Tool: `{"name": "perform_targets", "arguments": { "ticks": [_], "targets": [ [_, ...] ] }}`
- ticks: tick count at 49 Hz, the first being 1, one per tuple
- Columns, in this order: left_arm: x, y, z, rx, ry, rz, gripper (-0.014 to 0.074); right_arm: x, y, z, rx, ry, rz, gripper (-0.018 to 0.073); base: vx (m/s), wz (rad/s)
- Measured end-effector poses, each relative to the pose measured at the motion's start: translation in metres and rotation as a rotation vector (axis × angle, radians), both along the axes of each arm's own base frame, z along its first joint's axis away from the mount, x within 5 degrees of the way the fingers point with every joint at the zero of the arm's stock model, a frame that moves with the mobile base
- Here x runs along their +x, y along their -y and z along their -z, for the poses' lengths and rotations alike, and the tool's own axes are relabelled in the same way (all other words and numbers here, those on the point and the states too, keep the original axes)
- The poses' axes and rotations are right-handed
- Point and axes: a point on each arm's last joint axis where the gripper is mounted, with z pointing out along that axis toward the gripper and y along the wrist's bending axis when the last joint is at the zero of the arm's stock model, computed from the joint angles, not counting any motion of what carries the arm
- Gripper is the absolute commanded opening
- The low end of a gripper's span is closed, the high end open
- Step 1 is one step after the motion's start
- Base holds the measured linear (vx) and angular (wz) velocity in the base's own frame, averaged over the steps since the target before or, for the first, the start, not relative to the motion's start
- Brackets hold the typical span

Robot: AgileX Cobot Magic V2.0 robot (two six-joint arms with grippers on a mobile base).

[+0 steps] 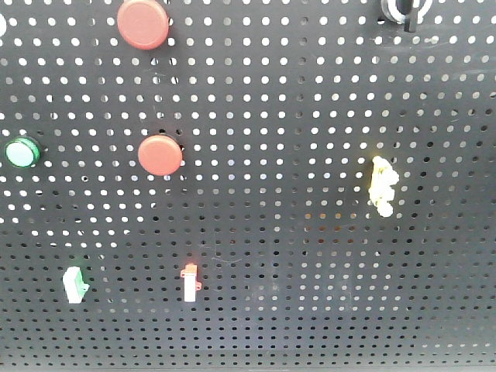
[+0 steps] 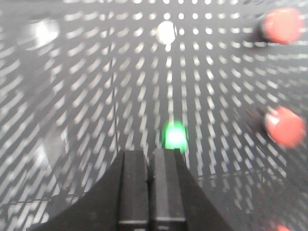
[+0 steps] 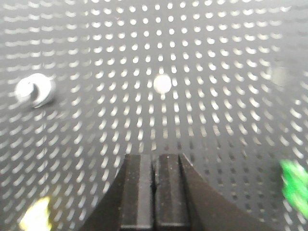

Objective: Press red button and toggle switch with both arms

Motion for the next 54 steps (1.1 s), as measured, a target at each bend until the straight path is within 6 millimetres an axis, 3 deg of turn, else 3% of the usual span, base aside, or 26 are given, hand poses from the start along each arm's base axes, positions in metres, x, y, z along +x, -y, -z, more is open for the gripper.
{"name": "perform_targets", "arguments": {
  "ticks": [5,11,25,39,46,54],
  "targets": [
    [0.027,0.007,-0.019,0.016,-0.048,0.006,0.0002,0.018,0.000,-0.011,0.000,-0.061,0.001,-0.0003,0.00,0.00],
    [0.043,0.011,-0.037,0.019,-0.044,0.008,0.0002,0.028,-0.001,-0.009,0.003,-0.115,0.000,-0.0003,0.00,0.00],
    [0.035,0.016,-0.064,-0.114,-0.057,0.098,0.0002,0.031,-0.003,0.000,0.059,-0.222,-0.030,-0.0003,0.00,0.00],
    [0.036,0.068,-0.082,0.082,-0.043,0.421,0.0002,0.032,-0.004,0.004,0.086,-0.264,-0.047,-0.0003,0.00,0.00],
    [0.055,0.097,-0.087,0.124,-0.044,0.522,0.0002,0.032,-0.004,0.004,0.086,-0.267,-0.047,-0.0003,0.00,0.00],
    [0.075,0.112,-0.095,0.125,-0.043,0.530,0.0002,0.032,-0.004,0.006,0.086,-0.283,-0.047,-0.0003,0.00,0.00]
  ]
}}
